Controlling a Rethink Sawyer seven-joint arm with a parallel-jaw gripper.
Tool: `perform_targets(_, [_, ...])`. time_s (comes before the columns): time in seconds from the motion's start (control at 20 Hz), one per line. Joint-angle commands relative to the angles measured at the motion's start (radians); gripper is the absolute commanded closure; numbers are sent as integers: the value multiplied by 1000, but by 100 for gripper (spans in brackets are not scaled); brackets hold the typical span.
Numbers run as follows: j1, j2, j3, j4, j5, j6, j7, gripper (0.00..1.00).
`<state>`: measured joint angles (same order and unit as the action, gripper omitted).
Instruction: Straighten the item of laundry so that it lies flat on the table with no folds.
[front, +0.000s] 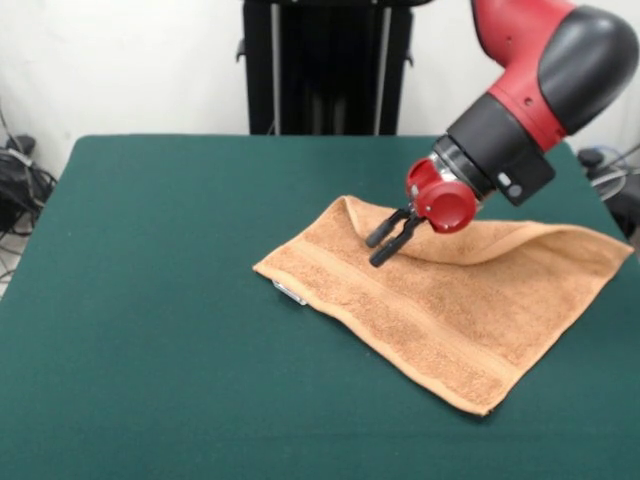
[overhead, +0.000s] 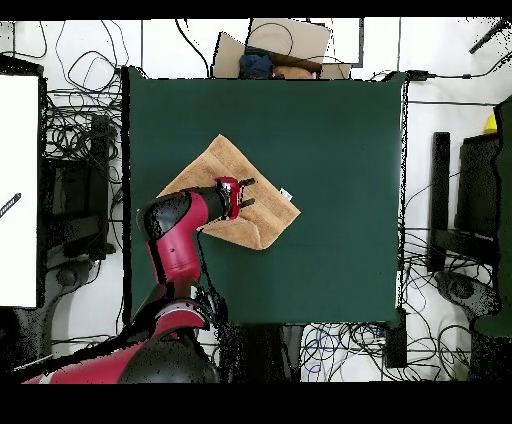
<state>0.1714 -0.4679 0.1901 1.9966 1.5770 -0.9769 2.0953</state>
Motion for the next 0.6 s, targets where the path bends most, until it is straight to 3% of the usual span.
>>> perform_targets(0.05, [-25,-10,138,51,126,117,-256,0])
perform_targets(0.2, [-23,-2,134,49,120,134,-241,0])
perform_targets(0.6, [-30,-36,196,72,212,141,-252,0])
